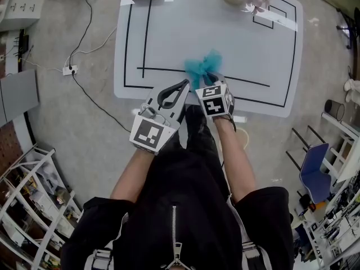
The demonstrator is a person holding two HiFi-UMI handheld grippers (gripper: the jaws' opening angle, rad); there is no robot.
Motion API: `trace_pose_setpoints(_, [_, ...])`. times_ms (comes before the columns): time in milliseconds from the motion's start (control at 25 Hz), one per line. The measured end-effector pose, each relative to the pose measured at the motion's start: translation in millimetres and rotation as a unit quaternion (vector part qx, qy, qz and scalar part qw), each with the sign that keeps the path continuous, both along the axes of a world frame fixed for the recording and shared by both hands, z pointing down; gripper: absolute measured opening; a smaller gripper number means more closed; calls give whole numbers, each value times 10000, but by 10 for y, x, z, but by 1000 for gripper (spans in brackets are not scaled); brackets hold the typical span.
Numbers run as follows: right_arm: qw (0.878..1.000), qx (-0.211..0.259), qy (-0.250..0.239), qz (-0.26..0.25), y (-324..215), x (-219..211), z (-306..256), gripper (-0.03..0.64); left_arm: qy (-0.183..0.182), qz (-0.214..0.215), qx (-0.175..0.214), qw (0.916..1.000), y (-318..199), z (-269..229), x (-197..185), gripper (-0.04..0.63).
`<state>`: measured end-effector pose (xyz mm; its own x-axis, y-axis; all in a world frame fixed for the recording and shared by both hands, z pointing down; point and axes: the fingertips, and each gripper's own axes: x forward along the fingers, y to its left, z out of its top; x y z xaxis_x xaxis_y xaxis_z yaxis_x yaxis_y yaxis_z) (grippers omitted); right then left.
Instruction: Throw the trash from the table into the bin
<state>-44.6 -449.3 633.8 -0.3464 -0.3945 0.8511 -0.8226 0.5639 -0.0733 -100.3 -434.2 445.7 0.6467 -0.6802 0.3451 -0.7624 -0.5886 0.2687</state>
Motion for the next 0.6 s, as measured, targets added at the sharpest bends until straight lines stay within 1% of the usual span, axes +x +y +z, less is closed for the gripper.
trace_pose_setpoints(240, [9999,5,-77,-66,80,-87,-51,23,-34,35,112,9999,18,-89,-95,6])
trace_pose_setpoints(440, [9996,217,-181,-93,14,-162,-249,21,-60,65,155,9998,1,-102,-177,6])
trace_pose_setpoints(600, [9983,506,-275,-46,-56,-188,-531,21,-35,97,192,9998,-6,-121,-220,6])
